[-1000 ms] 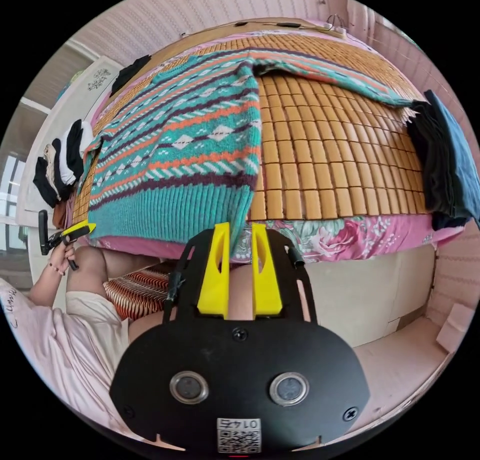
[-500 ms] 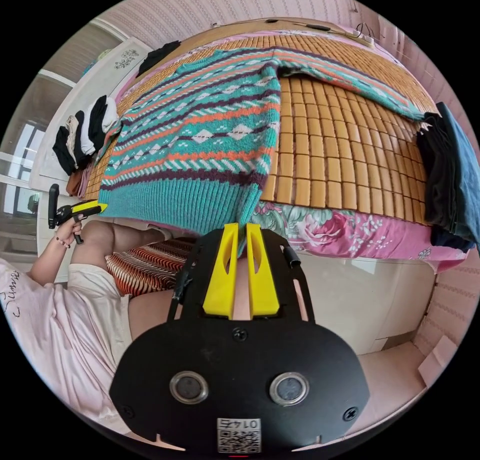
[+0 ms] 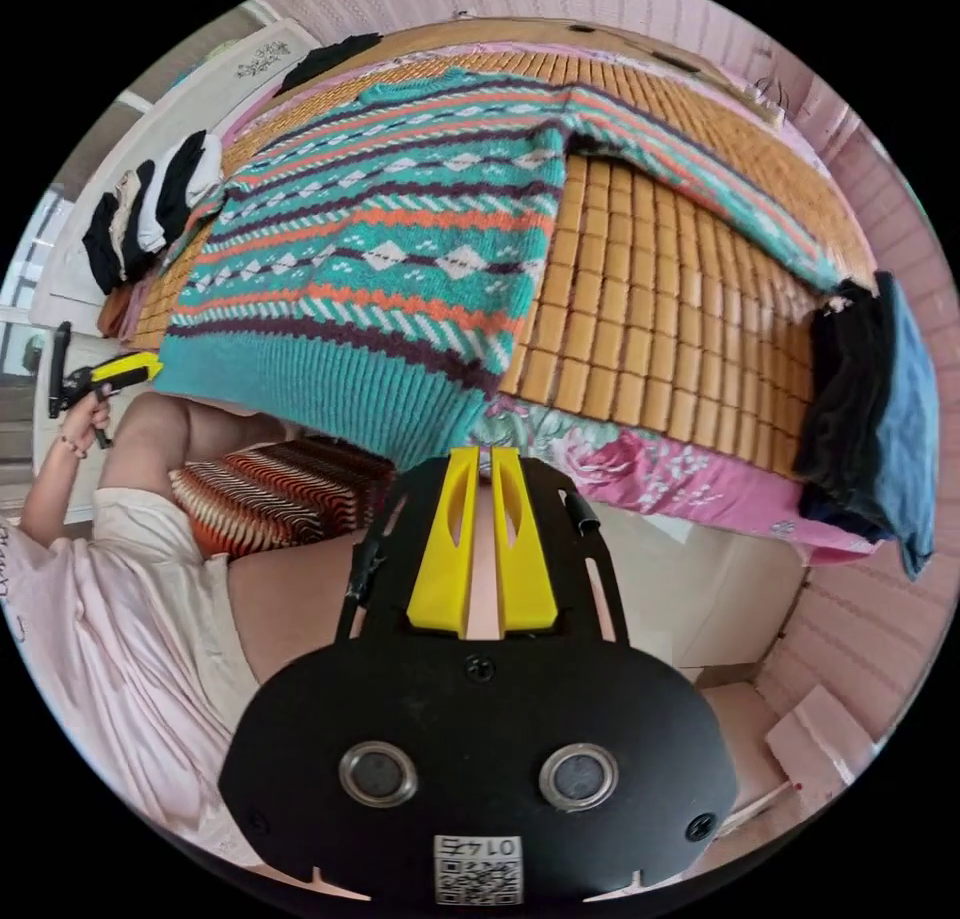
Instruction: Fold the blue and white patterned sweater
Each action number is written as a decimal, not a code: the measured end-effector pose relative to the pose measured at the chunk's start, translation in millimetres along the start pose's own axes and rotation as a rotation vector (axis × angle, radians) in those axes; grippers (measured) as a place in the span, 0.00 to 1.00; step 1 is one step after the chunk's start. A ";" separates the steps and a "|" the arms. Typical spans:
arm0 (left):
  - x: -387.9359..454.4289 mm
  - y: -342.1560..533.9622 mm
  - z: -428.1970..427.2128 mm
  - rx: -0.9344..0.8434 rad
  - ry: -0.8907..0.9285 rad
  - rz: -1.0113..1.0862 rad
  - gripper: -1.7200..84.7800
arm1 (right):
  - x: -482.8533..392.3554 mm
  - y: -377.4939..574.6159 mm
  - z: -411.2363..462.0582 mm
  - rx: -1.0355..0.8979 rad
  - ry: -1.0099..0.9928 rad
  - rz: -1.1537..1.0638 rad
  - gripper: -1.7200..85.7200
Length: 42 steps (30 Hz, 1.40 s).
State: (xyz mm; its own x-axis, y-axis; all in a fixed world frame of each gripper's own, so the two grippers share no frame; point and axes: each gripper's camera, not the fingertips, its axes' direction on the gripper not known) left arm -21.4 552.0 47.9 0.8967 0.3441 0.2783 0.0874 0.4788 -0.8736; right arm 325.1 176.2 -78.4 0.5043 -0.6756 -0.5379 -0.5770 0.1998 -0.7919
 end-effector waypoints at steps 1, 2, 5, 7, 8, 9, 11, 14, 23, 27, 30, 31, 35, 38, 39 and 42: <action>7.4 0.9 -11.0 0.012 -0.047 0.014 0.08 | -9.3 -5.4 -3.4 0.026 0.050 -0.021 0.20; 11.8 1.2 -16.6 0.017 -0.073 0.025 0.08 | -21.4 -13.0 -3.9 0.049 0.064 -0.060 0.20; 32.6 -2.2 -39.4 0.065 -0.146 0.065 0.08 | -58.6 -37.9 13.8 0.057 0.074 -0.170 0.20; 48.0 -17.8 -43.9 0.116 -0.108 0.075 0.08 | -77.6 -52.0 34.5 0.037 0.116 -0.207 0.19; 51.5 -23.6 -42.1 0.125 -0.096 0.076 0.08 | -85.9 -59.0 49.5 0.019 0.137 -0.218 0.19; 58.5 -37.2 -35.3 0.131 -0.071 0.081 0.08 | -88.8 -61.6 57.0 0.006 0.142 -0.224 0.19; 67.4 -58.9 -20.2 0.126 -0.057 0.089 0.08 | -94.6 -65.2 79.4 -0.024 0.155 -0.244 0.19; 74.0 -88.2 4.6 0.112 -0.071 0.086 0.07 | -96.3 -63.6 90.7 -0.047 0.173 -0.259 0.19; 88.7 -117.1 39.2 0.024 -0.127 0.160 0.07 | -108.9 -66.0 141.7 -0.094 0.254 -0.275 0.17; 93.4 -128.0 39.2 0.001 -0.136 0.179 0.04 | -114.3 -67.6 145.5 -0.125 0.219 -0.284 0.16; 87.9 -126.9 23.8 0.017 -0.097 0.147 0.01 | -123.0 -61.5 162.7 -0.178 0.202 -0.301 0.15; 87.2 -124.0 17.5 0.027 -0.110 0.145 0.01 | -124.9 -59.2 181.5 -0.186 0.237 -0.302 0.14; 86.7 -122.6 35.0 -0.048 -0.157 0.181 0.01 | -132.5 -54.6 214.3 -0.164 0.274 -0.317 0.12; 82.2 -124.9 33.4 -0.034 -0.158 0.184 0.01 | -134.6 -51.7 226.6 -0.158 0.269 -0.323 0.11; 78.5 -126.3 30.4 -0.038 -0.148 0.177 0.01 | -134.6 -52.0 226.8 -0.166 0.261 -0.324 0.10; 72.6 -127.1 15.9 -0.041 -0.138 0.172 0.01 | -138.9 -54.1 218.7 -0.189 0.256 -0.346 0.08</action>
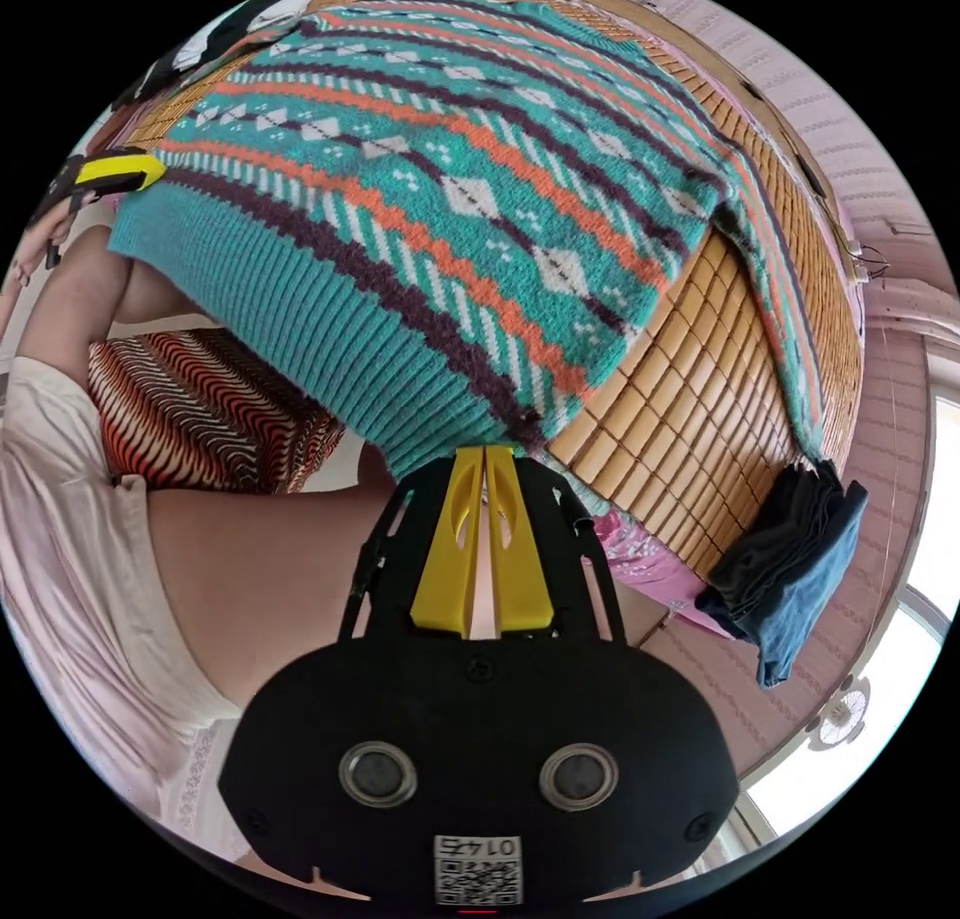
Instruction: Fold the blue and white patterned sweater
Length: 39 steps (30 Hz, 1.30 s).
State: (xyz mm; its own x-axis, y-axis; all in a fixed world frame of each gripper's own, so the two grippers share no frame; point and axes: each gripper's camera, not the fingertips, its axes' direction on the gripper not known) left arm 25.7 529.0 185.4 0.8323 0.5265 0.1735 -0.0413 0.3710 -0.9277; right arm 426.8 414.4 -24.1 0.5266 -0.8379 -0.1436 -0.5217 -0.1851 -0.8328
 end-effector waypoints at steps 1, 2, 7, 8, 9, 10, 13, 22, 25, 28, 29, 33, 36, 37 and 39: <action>-2.2 1.6 -9.9 0.011 -0.011 0.001 0.01 | -0.8 0.1 -5.4 0.032 0.035 0.004 0.07; -3.6 2.4 -15.1 0.020 -0.019 -0.002 0.01 | -0.9 -2.4 -7.6 0.053 0.059 0.007 0.06; -30.5 -10.7 -40.9 0.100 -0.072 -0.050 0.01 | 2.8 -34.6 2.9 0.109 0.081 0.016 0.02; -35.1 -13.2 -44.6 0.127 -0.063 -0.065 0.01 | 1.0 -44.7 -0.4 0.156 0.091 0.009 0.02; -43.5 -19.8 -51.4 0.172 -0.021 -0.076 0.01 | -0.5 -50.1 -2.7 0.179 0.089 0.000 0.02; -49.7 -30.3 -54.8 0.181 0.005 -0.075 0.01 | -4.0 -62.3 -6.2 0.213 0.073 -0.022 0.01; -56.9 -58.6 -58.8 0.183 -0.023 -0.046 0.02 | -20.6 -93.7 -8.8 0.257 0.012 -0.105 0.01; -131.2 -46.4 -98.5 0.306 -0.005 -0.097 0.05 | -90.7 -138.5 -16.8 0.438 -0.070 -0.278 0.08; -192.6 -11.4 -105.5 0.335 -0.013 -0.208 0.06 | -112.0 -158.3 -22.8 0.477 -0.141 -0.342 0.09; -272.7 42.8 -113.2 0.366 -0.018 -0.360 0.07 | -141.1 -185.6 -33.8 0.521 -0.173 -0.414 0.09; -289.2 55.1 -114.8 0.372 -0.021 -0.391 0.07 | -156.6 -198.9 -38.5 0.541 -0.162 -0.448 0.10; -408.3 146.7 -123.3 0.402 -0.100 -0.600 0.09 | -212.7 -246.7 -47.9 0.567 -0.143 -0.553 0.11; -479.6 194.4 -126.4 0.410 -0.218 -0.710 0.10 | -264.6 -287.9 -51.3 0.564 -0.138 -0.634 0.12; -507.4 208.6 -126.5 0.417 -0.224 -0.755 0.10 | -285.8 -302.0 -53.1 0.572 -0.120 -0.667 0.13; -547.4 225.4 -125.0 0.428 -0.212 -0.806 0.12 | -317.7 -320.5 -55.6 0.598 -0.076 -0.719 0.14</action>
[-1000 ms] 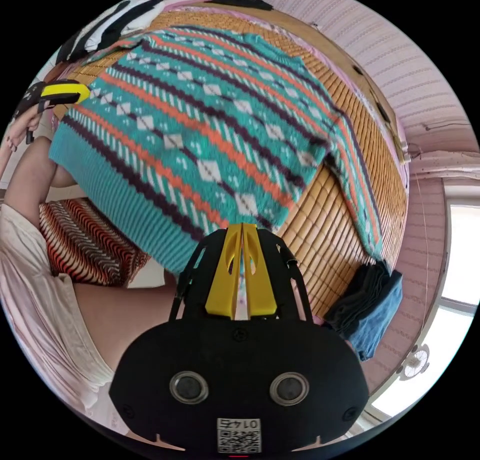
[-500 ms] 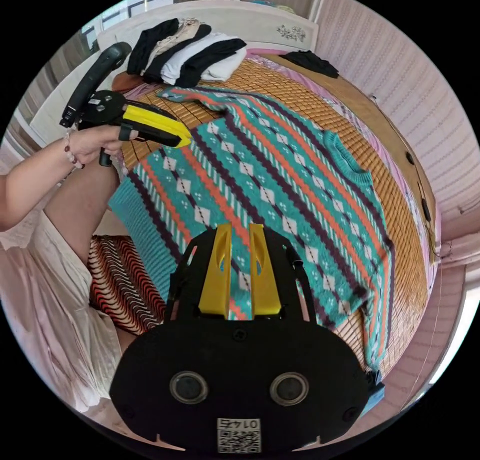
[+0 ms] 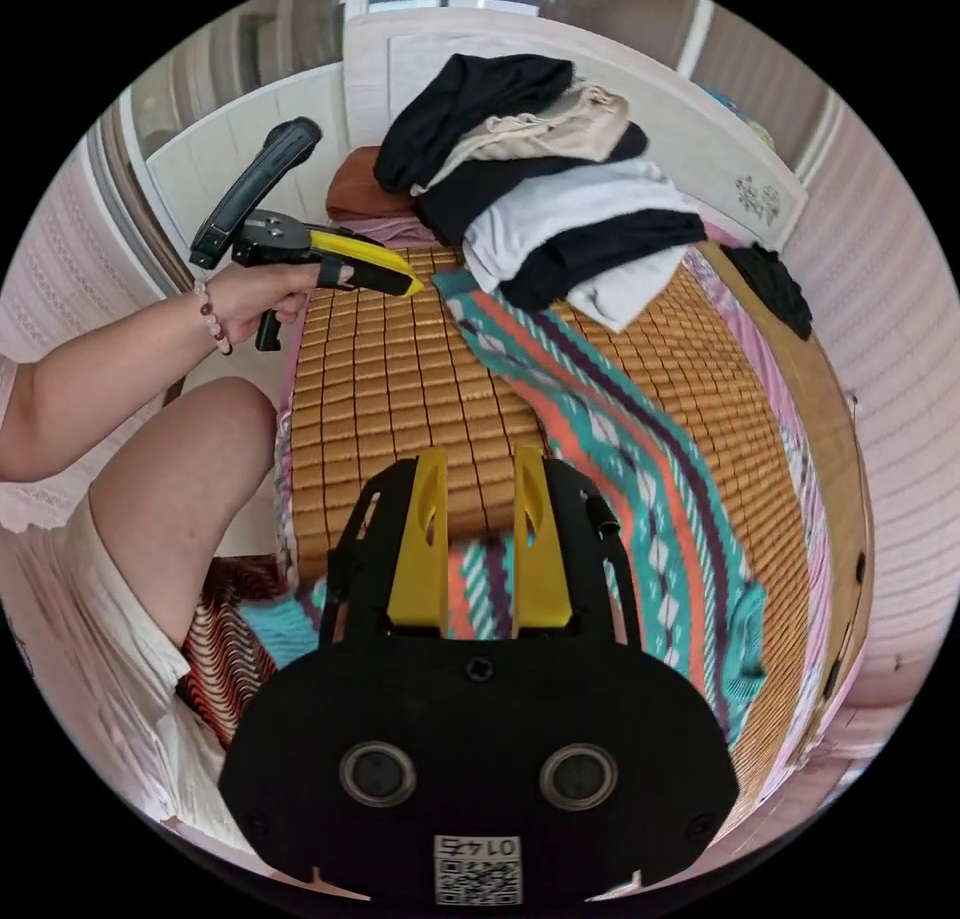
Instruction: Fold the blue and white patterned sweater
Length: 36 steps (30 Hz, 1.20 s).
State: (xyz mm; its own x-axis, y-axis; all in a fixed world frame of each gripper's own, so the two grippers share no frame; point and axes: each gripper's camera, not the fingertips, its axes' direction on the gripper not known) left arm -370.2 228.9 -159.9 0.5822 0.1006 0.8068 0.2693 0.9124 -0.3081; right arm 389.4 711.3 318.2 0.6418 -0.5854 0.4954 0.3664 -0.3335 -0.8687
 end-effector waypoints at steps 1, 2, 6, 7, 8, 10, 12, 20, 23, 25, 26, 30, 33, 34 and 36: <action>-23.0 -9.4 8.2 0.000 -0.004 -0.037 0.13 | -7.8 -19.2 12.0 -0.003 0.029 -0.044 0.14; -33.5 -13.9 13.5 -0.002 -0.005 -0.055 0.13 | -13.3 -36.8 26.0 -0.015 0.058 -0.077 0.14; -87.9 -39.0 68.0 -0.076 0.024 -0.155 0.15 | -17.3 -77.7 70.0 -0.086 0.076 -0.133 0.15; -96.3 -42.9 80.7 -0.086 0.042 -0.165 0.14 | -15.3 -87.0 81.4 -0.105 0.071 -0.136 0.15; -99.7 -44.4 86.2 -0.093 0.054 -0.171 0.14 | -12.1 -94.1 91.9 -0.122 0.077 -0.130 0.15; -108.8 -45.7 100.3 -0.100 0.103 -0.178 0.11 | -6.5 -102.0 107.2 -0.160 0.081 -0.122 0.14; -112.2 -42.9 104.5 -0.081 0.134 -0.152 0.08 | -0.6 -105.2 123.8 -0.214 0.076 -0.123 0.14; -115.1 -27.1 98.7 -0.032 0.140 -0.066 0.01 | 22.7 -90.1 97.4 -0.160 -0.076 -0.039 0.05; -106.8 -17.3 83.9 -0.012 0.151 -0.067 0.01 | 20.9 -76.3 65.0 -0.099 -0.046 -0.028 0.04; -95.6 -7.3 61.5 0.025 0.158 -0.056 0.01 | 24.5 -64.4 44.5 -0.060 -0.041 0.000 0.04; -92.2 -4.8 55.0 0.036 0.165 -0.054 0.01 | 29.8 -55.6 32.1 -0.042 -0.052 0.031 0.04; -46.7 3.0 7.5 0.114 0.202 0.020 0.01 | 51.7 -26.5 -8.4 0.034 -0.079 0.145 0.03; -2.5 -0.2 -23.5 0.170 0.242 0.088 0.01 | 69.1 -0.7 -45.8 0.111 -0.055 0.239 0.03; 15.6 -3.1 -34.2 0.190 0.261 0.109 0.01 | 76.4 10.0 -61.2 0.140 -0.038 0.278 0.03; 47.7 -8.8 -50.8 0.221 0.285 0.151 0.01 | 89.3 27.2 -87.3 0.199 -0.020 0.345 0.03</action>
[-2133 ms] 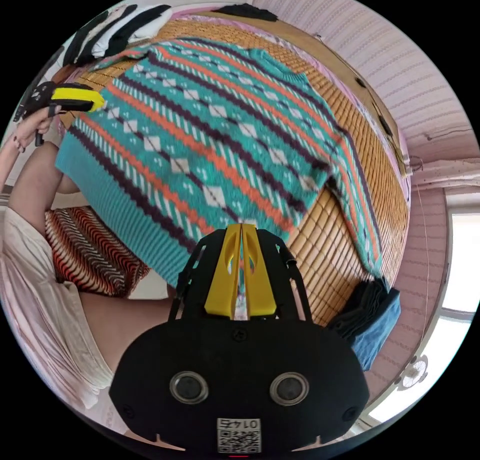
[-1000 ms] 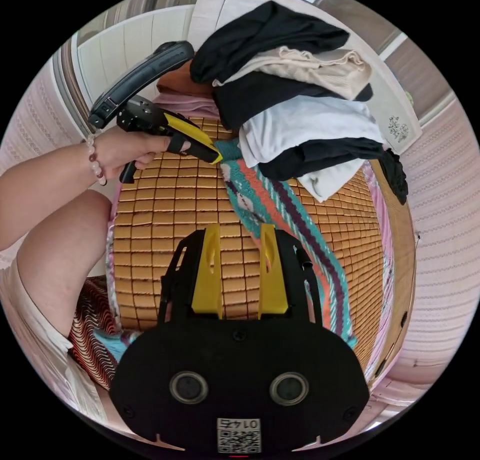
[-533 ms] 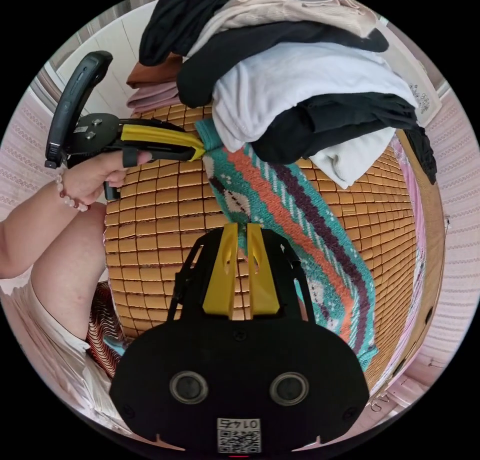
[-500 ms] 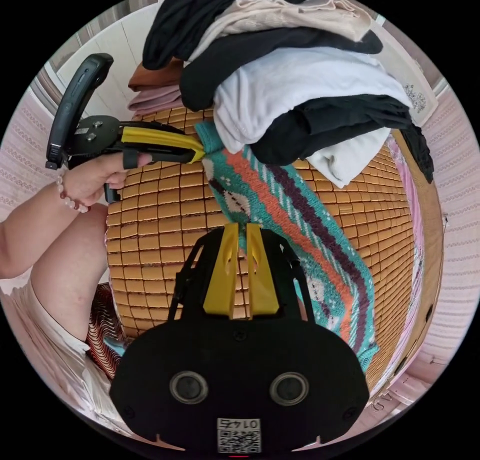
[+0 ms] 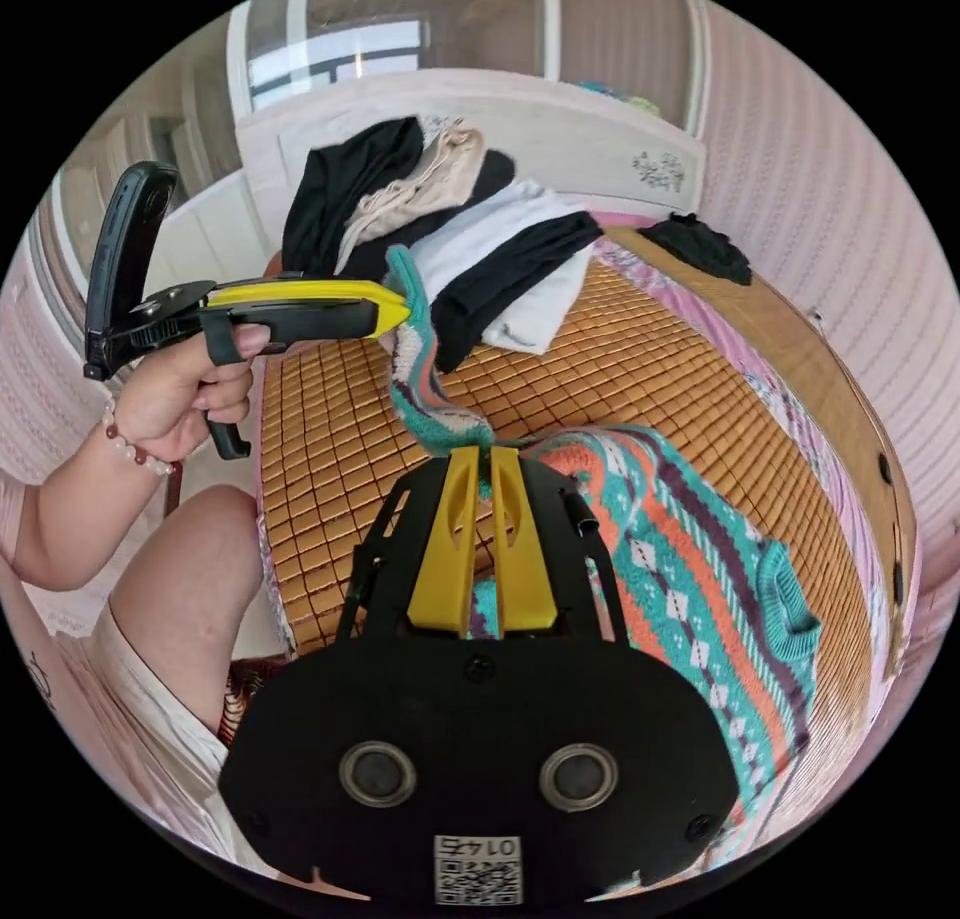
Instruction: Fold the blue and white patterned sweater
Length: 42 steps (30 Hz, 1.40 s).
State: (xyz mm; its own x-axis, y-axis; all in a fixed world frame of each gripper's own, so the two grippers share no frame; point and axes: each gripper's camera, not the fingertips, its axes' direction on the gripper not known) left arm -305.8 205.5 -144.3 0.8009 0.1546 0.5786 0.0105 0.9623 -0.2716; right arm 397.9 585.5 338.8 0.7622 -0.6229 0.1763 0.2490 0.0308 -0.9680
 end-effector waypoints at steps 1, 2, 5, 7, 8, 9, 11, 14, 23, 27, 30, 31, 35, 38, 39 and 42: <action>26.2 -9.8 -4.2 0.026 0.019 0.036 0.01 | 12.2 4.9 -22.1 0.051 0.010 0.052 0.03; 40.6 -15.1 -6.7 0.042 0.029 0.056 0.01 | 25.3 10.8 -46.9 0.111 0.025 0.110 0.03; 128.7 -43.3 -21.7 0.131 0.087 0.185 0.01 | 61.2 36.8 -114.8 0.264 0.055 0.269 0.03; 218.7 -55.7 -34.5 0.221 0.135 0.330 0.01 | 82.7 64.2 -152.3 0.329 0.063 0.368 0.04; 242.1 -56.2 -36.2 0.237 0.159 0.359 0.01 | 96.8 88.6 -173.6 0.350 0.070 0.441 0.04; 288.7 -52.7 -36.1 0.256 0.242 0.414 0.01 | 103.4 102.7 -182.9 0.359 0.077 0.481 0.04; 353.6 -31.8 -25.8 0.271 0.429 0.470 0.01 | 122.0 166.5 -212.6 0.363 0.150 0.646 0.04; 438.5 36.4 19.5 0.185 0.631 0.553 0.03 | 139.6 243.9 -229.4 0.214 0.193 0.806 0.05; 437.1 195.8 197.3 -0.245 0.390 0.625 0.07 | 187.4 296.4 -285.4 0.045 0.380 0.925 0.14; 411.3 183.4 263.6 -0.297 0.238 0.576 0.09 | 236.5 274.4 -293.3 0.092 0.389 0.974 0.17; 421.9 177.9 308.5 -0.327 0.161 0.602 0.11 | 275.3 262.9 -276.9 0.023 0.335 1.024 0.17; 431.5 180.1 327.4 -0.343 0.126 0.624 0.12 | 286.8 258.4 -268.7 -0.013 0.280 1.049 0.17; 456.3 199.6 383.2 -0.417 0.092 0.654 0.11 | 290.9 228.9 -278.5 -0.109 0.331 0.972 0.11; 465.9 215.3 396.7 -0.419 0.108 0.690 0.07 | 290.6 217.9 -313.1 -0.073 0.313 0.922 0.04; 465.8 220.0 397.5 -0.417 0.126 0.697 0.04 | 291.5 216.5 -321.3 -0.063 0.298 0.918 0.04; 459.7 232.5 396.8 -0.440 0.146 0.715 0.01 | 290.9 207.1 -365.3 -0.006 0.317 0.866 0.04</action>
State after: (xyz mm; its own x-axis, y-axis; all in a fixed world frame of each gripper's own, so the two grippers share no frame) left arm -172.8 589.1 363.6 0.7724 0.6325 0.0575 -0.3194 0.4651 -0.8256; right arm 452.8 125.1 124.4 0.4812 -0.5693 -0.6665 -0.3354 0.5830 -0.7401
